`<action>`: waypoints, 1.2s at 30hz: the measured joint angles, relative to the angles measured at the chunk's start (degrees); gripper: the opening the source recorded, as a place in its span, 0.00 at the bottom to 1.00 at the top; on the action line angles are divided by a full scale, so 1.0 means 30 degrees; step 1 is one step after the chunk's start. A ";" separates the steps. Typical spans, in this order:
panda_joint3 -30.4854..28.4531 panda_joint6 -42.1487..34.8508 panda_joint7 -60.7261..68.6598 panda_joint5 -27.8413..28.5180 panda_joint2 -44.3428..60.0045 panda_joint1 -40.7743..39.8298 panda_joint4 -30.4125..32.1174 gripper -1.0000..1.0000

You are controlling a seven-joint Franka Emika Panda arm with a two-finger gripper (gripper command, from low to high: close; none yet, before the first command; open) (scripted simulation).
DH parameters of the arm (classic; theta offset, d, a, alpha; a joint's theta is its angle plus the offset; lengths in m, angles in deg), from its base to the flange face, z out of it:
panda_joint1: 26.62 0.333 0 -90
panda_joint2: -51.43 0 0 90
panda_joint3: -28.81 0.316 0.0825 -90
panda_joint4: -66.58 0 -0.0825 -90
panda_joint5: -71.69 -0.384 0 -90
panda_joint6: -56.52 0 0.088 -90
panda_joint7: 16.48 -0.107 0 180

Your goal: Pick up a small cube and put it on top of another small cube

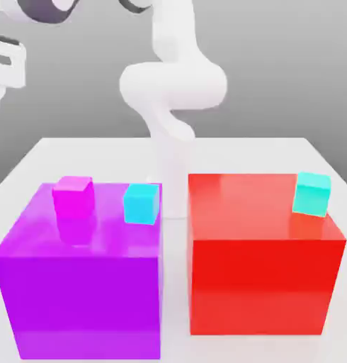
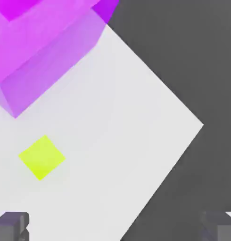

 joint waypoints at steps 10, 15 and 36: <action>-1.1535 0.3541 0.4132 0.5222 0.3654 1.0300 0.0690 0.50; -1.7626 0.4130 0.2261 1.0118 0.1720 1.5861 -0.0259 0.50; -0.5341 -0.1330 0.3975 0.5146 0.0599 0.5747 0.0674 0.00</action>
